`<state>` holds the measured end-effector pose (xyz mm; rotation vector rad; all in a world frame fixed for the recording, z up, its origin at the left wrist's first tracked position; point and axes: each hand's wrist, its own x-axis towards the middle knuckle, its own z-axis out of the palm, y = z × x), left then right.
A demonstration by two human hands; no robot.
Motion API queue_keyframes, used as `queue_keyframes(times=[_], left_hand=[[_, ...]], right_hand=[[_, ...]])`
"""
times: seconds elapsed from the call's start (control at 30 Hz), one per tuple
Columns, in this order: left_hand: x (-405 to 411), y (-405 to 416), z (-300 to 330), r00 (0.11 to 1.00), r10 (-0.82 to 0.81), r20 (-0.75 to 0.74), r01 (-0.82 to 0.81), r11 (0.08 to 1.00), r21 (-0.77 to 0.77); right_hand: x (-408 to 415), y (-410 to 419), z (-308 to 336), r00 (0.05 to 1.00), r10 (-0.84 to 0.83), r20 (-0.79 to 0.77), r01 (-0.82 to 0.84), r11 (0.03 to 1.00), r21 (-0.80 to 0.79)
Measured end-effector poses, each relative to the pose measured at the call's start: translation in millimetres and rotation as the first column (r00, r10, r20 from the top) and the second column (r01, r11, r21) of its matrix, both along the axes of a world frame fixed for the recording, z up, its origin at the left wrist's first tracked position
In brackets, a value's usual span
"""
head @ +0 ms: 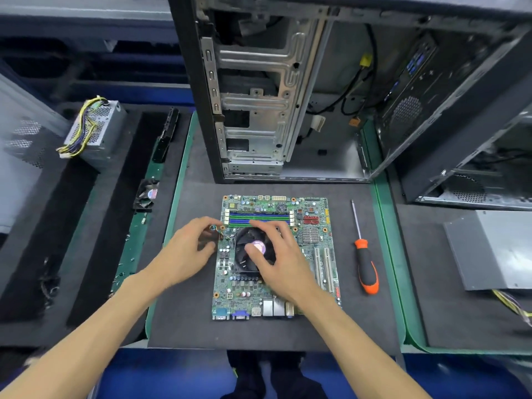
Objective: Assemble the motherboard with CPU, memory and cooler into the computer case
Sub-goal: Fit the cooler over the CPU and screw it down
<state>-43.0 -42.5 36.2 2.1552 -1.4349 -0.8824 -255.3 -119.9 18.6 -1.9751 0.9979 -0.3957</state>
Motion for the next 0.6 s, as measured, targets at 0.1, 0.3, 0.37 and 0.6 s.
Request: queue_keyframes(times=[0.1,0.3,0.37,0.6], left_hand=[[-16,15,18,0.988,-0.085,0.128,0.107,0.979,-0.175],[-53,-1,27,0.839,-0.379,0.39,0.434,0.899,-0.059],[-47,-7,25,0.835,-0.387,0.391,0.436,0.899,-0.042],[-37,-19,18,0.838,-0.419,0.35,0.474,0.877,-0.083]], right_hand=[[-15,-2,2,0.994,0.09,-0.063,-0.088,0.996,0.035],[-26,-13,5,0.982,0.155,-0.111,-0.154,0.988,0.019],[-23,-13,8,0.981,0.151,-0.119,-0.15,0.989,0.015],[-26,-15,19,0.942,0.225,-0.248,-0.229,0.973,0.015]])
